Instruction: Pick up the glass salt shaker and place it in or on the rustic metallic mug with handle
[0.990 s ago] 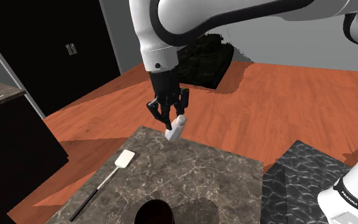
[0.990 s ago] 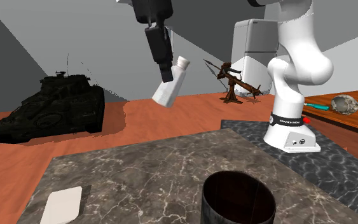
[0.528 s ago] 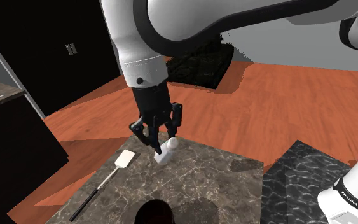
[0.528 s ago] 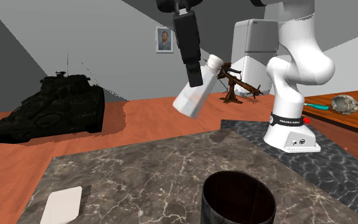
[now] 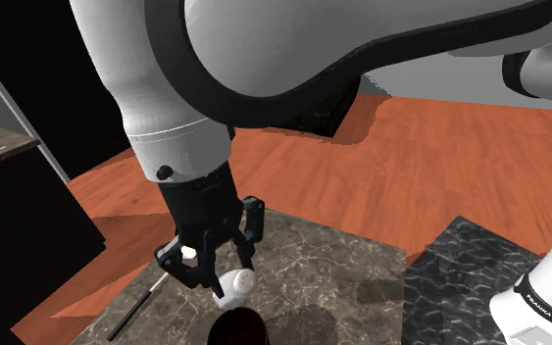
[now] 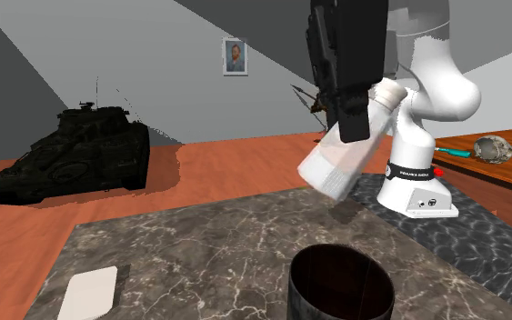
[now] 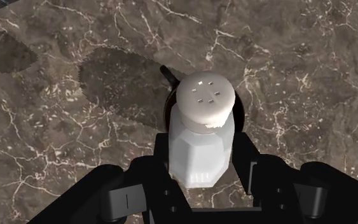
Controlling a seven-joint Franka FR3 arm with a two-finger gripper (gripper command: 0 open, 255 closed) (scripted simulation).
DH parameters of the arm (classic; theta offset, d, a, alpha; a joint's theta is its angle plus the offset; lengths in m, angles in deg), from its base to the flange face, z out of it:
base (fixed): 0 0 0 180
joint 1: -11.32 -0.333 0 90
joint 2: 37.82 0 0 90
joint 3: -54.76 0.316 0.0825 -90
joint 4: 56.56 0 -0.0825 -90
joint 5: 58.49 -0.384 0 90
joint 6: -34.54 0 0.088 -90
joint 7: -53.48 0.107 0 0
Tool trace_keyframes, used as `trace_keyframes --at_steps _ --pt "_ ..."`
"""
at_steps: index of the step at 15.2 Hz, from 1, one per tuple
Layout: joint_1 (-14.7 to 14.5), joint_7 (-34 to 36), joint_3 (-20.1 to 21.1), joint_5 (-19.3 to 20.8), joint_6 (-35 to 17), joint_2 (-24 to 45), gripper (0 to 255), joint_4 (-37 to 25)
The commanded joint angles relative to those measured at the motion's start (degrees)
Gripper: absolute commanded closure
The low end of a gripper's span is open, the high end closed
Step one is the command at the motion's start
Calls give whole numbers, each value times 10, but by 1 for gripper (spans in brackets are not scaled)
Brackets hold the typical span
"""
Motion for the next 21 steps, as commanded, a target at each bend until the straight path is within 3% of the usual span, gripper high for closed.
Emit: trace_keyframes --at_steps 1,16,21 --pt "-10 11 1 5 -3 13 255 -11" --pt "-2 -3 -2 5 -117 14 255 103" --pt "-2 -3 -2 5 -117 14 255 103"
